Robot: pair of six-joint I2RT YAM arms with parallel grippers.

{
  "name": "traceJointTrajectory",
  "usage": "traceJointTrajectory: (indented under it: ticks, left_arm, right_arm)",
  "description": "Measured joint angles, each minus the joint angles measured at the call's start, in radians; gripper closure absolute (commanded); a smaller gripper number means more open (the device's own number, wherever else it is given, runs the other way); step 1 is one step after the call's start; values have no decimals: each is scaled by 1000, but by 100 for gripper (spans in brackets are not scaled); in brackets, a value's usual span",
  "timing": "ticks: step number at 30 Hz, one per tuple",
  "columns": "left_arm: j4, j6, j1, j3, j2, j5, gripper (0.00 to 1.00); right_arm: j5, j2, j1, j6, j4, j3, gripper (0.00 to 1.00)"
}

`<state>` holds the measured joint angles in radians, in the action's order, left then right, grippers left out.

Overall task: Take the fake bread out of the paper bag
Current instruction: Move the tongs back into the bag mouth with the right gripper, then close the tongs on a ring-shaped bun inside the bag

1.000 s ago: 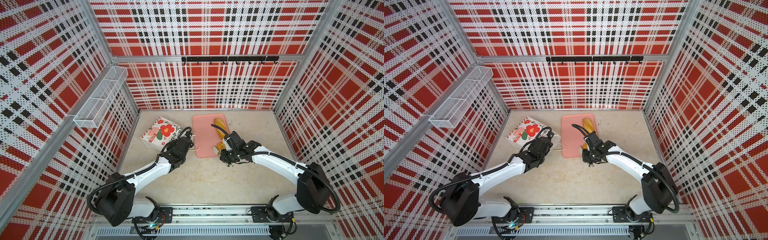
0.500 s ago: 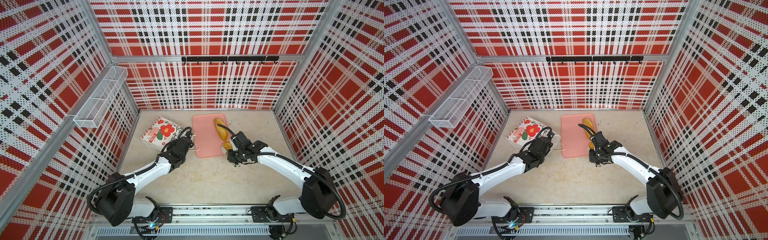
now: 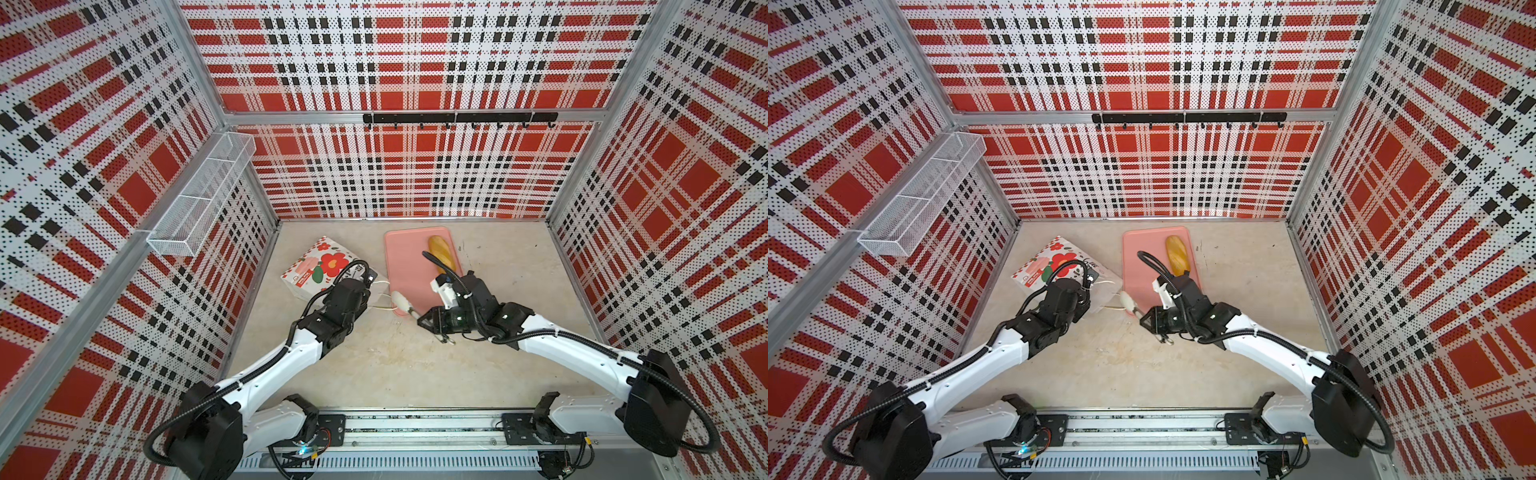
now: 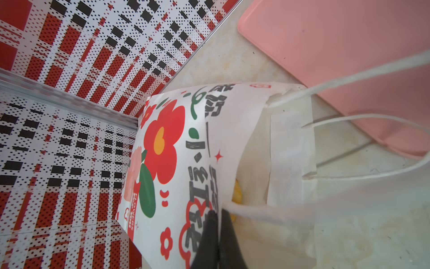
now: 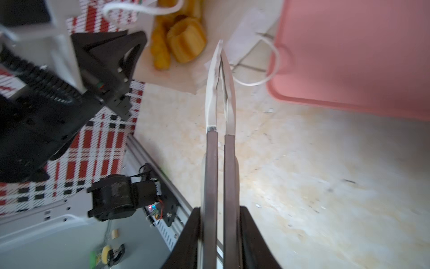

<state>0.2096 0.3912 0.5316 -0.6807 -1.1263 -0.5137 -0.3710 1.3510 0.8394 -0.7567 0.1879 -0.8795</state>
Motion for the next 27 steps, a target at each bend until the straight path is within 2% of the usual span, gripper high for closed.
traceJointTrajectory:
  ticks: [5, 8, 14, 17, 23, 27]
  left_arm:
    - [4, -1, -5, 18, 16, 35, 100]
    - [11, -2, -8, 19, 21, 48, 100]
    - [32, -1, -34, 32, 57, 77, 100]
    - [50, -1, -89, 42, 102, 120, 100]
    - [50, 41, -230, 87, 242, 274, 100]
    - [51, 92, -247, 127, 304, 357, 100]
  right_arm:
    - [-38, 181, 68, -110, -254, 4, 65]
    - [-48, 296, 75, -152, -352, -17, 60]
    - [-82, 490, 75, -211, -508, -104, 59]
    - [-98, 525, 75, -234, -564, -113, 59]
    - [-117, 528, 75, -233, -589, -129, 56]
    - [-127, 541, 75, -225, -592, -166, 52]
